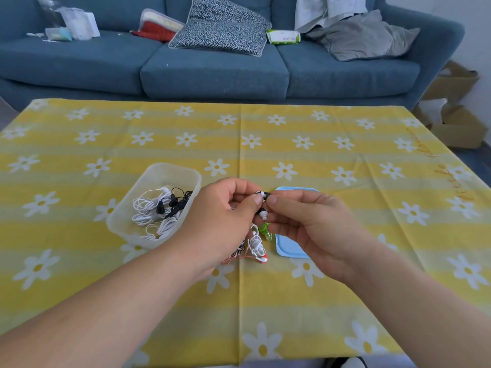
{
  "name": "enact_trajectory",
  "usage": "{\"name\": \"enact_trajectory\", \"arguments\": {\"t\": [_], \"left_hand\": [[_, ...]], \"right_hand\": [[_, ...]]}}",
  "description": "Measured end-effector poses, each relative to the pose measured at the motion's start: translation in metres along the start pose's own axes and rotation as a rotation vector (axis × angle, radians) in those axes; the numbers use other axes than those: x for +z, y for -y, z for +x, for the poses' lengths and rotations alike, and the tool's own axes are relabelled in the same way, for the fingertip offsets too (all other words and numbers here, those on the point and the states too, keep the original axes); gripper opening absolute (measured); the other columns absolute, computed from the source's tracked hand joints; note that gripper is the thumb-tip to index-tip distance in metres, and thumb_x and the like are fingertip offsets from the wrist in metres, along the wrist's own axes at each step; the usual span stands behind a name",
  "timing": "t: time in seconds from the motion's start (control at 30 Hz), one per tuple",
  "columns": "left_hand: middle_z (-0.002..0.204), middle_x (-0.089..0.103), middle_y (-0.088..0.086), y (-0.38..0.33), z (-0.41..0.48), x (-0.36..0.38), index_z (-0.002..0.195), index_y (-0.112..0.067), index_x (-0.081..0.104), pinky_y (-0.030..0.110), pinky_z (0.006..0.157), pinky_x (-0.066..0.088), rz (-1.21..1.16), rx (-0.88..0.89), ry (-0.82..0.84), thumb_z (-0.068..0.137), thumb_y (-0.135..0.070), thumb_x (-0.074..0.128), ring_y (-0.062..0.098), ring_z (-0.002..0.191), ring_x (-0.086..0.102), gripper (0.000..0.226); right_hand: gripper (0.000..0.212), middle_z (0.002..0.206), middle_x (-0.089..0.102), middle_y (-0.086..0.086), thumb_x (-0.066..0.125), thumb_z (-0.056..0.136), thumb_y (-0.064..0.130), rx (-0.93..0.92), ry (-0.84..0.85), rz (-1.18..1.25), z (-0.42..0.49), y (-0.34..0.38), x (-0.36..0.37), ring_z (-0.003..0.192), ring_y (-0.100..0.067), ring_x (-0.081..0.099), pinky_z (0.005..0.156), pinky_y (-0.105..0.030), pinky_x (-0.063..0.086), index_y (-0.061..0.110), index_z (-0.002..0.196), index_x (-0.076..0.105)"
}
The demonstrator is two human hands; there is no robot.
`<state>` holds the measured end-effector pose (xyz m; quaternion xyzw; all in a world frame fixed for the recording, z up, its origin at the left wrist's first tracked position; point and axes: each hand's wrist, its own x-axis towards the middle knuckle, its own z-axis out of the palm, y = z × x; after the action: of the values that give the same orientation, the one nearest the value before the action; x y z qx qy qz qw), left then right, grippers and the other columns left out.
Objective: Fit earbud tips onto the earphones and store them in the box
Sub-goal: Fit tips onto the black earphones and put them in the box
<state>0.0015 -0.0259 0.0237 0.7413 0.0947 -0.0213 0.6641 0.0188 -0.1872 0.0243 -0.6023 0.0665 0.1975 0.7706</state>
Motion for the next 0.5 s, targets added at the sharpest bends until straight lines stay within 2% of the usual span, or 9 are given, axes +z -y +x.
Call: {"name": "enact_trajectory", "arguments": {"t": [0.23, 0.4, 0.5], "left_hand": [[0.083, 0.075, 0.007, -0.0003, -0.0011, 0.0012, 0.102, -0.017, 0.071, 0.017, 0.050, 0.047, 0.026, 0.013, 0.013, 0.098, -0.014, 0.066, 0.001, 0.051, 0.063, 0.008], [0.081, 0.074, 0.003, -0.0012, -0.0011, 0.0000, 0.102, -0.016, 0.071, 0.016, 0.051, 0.047, 0.033, 0.018, 0.025, 0.098, -0.013, 0.066, 0.001, 0.051, 0.063, 0.008], [0.079, 0.074, 0.001, -0.0015, -0.0010, -0.0005, 0.101, -0.017, 0.071, 0.016, 0.051, 0.047, 0.036, 0.019, 0.028, 0.098, -0.012, 0.066, 0.001, 0.051, 0.063, 0.008]], "right_hand": [[0.007, 0.076, 0.073, -0.014, 0.070, 0.087, -0.002, 0.015, -0.025, 0.124, 0.0004, -0.0001, -0.0008, 0.065, -0.021, 0.073, 0.069, -0.029, 0.060, 0.001, 0.091, 0.075], [0.006, 0.077, 0.072, -0.012, 0.068, 0.088, 0.000, 0.023, 0.015, 0.110, 0.0028, -0.0010, -0.0047, 0.068, -0.020, 0.073, 0.070, -0.027, 0.061, 0.001, 0.087, 0.074], [0.007, 0.080, 0.071, -0.013, 0.069, 0.087, 0.003, 0.029, 0.054, 0.088, 0.0040, -0.0016, -0.0069, 0.077, -0.024, 0.069, 0.073, -0.028, 0.060, 0.003, 0.084, 0.074]]}}
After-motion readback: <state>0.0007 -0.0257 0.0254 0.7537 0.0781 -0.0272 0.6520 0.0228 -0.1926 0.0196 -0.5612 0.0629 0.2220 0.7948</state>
